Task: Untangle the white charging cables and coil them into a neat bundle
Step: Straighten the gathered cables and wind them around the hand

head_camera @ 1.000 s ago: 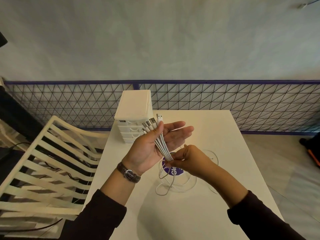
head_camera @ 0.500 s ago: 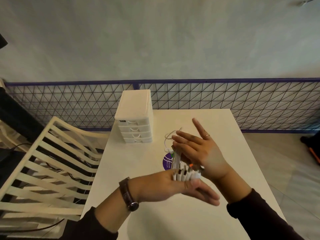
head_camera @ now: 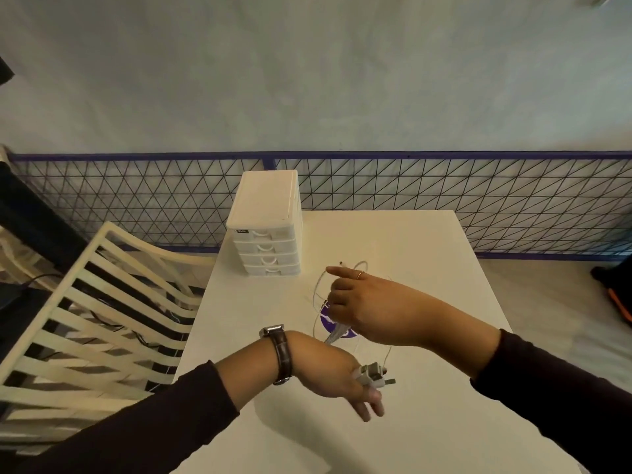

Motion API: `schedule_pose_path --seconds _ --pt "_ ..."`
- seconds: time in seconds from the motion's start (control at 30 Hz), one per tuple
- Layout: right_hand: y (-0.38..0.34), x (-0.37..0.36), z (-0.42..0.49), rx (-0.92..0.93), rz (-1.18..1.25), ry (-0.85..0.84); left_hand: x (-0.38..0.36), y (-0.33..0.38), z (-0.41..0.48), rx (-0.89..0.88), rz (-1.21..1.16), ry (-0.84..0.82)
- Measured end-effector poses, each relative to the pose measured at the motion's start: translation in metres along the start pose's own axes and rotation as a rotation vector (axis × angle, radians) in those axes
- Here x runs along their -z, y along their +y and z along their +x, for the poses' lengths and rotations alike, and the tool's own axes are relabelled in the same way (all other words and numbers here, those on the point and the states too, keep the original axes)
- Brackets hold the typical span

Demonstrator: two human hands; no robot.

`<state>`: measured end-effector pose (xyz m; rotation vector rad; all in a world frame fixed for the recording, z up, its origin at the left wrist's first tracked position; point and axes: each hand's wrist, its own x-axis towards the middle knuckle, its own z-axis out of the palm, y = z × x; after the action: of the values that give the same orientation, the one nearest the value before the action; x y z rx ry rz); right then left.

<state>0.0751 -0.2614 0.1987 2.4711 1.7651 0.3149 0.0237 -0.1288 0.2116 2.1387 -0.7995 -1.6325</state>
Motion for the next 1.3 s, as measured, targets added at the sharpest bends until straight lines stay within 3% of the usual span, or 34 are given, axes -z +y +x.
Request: schedule_pose_path --seconds 0.1,0.37,0.5,0.67,0.73,0.83,0.93,1.0,1.1,1.17,1.3 --pt "-0.003 -0.008 -0.006 -0.142 0.277 -0.143 -0.001 -0.008 -0.002 0.179 0.224 0.018" --pt "-0.019 0.007 -0.006 -0.596 0.97 -0.164 -0.006 -0.025 -0.005 0.601 0.987 0.445" --pt "-0.028 0.008 0.0 -0.695 1.28 -0.203 0.016 -0.004 -0.01 0.636 1.236 0.313" --pt "-0.023 0.009 0.006 -0.784 1.479 -0.274 0.024 -0.024 -0.001 0.682 1.33 0.402" --pt "-0.022 0.011 0.009 -0.867 1.367 -0.283 0.022 -0.031 0.003 0.751 1.349 0.455" --pt "-0.017 0.016 0.012 -0.896 0.851 -0.187 0.018 -0.036 0.003 0.811 1.188 0.489" --pt "-0.007 0.02 0.013 -0.809 0.38 0.033 0.02 -0.036 0.003 0.701 1.059 0.597" --pt "0.006 0.02 0.009 -0.72 0.103 0.183 0.03 -0.027 -0.004 0.521 0.923 0.721" --pt "0.019 0.024 0.0 -0.673 -0.013 0.326 0.043 -0.008 -0.02 0.278 0.743 0.805" --pt "0.021 0.031 -0.004 -0.658 -0.047 0.378 0.047 -0.001 -0.025 0.227 0.669 0.851" --pt "0.019 0.041 -0.001 -0.653 -0.042 0.445 0.049 0.003 -0.02 0.103 0.383 1.198"
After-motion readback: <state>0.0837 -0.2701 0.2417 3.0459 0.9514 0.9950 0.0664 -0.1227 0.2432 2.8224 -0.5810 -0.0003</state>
